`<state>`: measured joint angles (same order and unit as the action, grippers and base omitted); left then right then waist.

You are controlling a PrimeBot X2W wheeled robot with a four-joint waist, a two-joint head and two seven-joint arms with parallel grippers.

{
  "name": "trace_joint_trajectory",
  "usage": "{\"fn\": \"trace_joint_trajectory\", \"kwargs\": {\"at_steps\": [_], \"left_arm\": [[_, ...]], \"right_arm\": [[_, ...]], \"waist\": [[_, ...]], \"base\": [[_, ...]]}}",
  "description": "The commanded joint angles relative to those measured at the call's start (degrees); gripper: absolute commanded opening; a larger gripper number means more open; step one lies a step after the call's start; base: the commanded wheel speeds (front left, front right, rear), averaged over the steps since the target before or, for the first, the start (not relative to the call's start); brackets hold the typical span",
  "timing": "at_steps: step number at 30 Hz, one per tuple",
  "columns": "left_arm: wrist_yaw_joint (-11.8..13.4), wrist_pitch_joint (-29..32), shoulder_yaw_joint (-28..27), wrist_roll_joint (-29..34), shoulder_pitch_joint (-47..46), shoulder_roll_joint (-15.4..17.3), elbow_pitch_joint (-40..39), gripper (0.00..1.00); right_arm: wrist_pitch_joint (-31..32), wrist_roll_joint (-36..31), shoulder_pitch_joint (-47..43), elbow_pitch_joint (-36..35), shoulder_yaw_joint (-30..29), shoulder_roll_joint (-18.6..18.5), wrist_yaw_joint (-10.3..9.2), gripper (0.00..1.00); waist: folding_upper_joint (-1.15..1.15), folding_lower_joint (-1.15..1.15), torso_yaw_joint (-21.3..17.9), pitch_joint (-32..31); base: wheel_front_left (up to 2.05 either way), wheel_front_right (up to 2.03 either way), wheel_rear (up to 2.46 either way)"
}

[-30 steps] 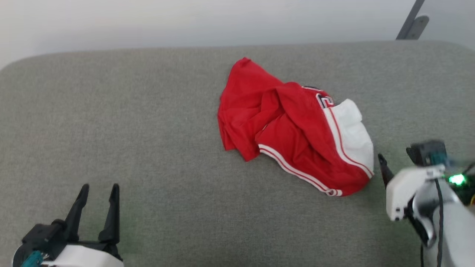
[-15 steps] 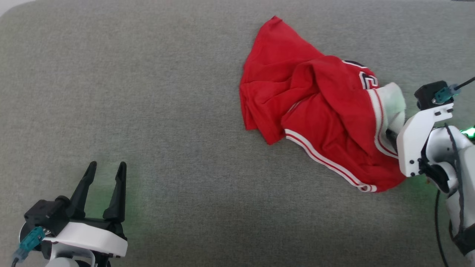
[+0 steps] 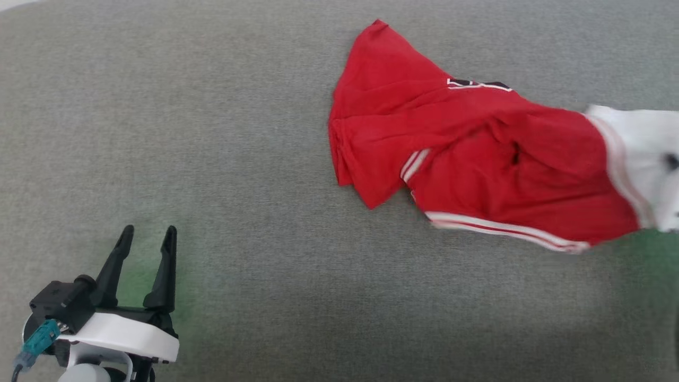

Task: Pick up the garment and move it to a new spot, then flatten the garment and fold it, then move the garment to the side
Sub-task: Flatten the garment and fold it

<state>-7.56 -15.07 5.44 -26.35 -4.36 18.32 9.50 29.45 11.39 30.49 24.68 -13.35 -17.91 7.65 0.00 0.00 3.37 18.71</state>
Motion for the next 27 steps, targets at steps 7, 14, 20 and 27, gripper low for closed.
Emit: {"fn": "trace_joint_trajectory", "kwargs": {"at_steps": [7, 14, 20, 27], "left_arm": [[0.17, -0.13, 1.02, -0.76, -1.40, 1.06, -0.65, 1.00], [0.17, -0.13, 2.42, -1.31, -2.16, 2.67, -1.04, 1.00], [0.17, -0.13, 9.10, -3.21, -6.36, 7.59, -4.24, 1.00], [0.17, -0.13, 28.78, -7.37, -16.86, 20.81, -9.79, 1.00]], "right_arm": [[-5.58, -8.30, -2.54, -3.31, -22.74, 3.19, -0.29, 0.00], [-10.86, -13.48, -1.72, -5.63, -28.14, 8.06, -0.23, 0.20], [-17.36, -14.82, -3.02, -6.89, -25.80, 10.12, -0.23, 1.00], [-22.65, -12.68, -7.34, -11.43, -22.49, 12.58, -0.23, 1.00]], "waist": [[0.00, 0.00, -1.64, 0.93], [0.00, 0.00, -2.36, 1.42], [0.00, 0.00, -3.99, 0.68], [0.00, 0.00, -7.53, -0.33]], "base": [[0.00, 0.00, 0.00], [0.00, 0.00, 0.00], [0.00, 0.00, 0.00], [0.00, 0.00, 0.00]]}}
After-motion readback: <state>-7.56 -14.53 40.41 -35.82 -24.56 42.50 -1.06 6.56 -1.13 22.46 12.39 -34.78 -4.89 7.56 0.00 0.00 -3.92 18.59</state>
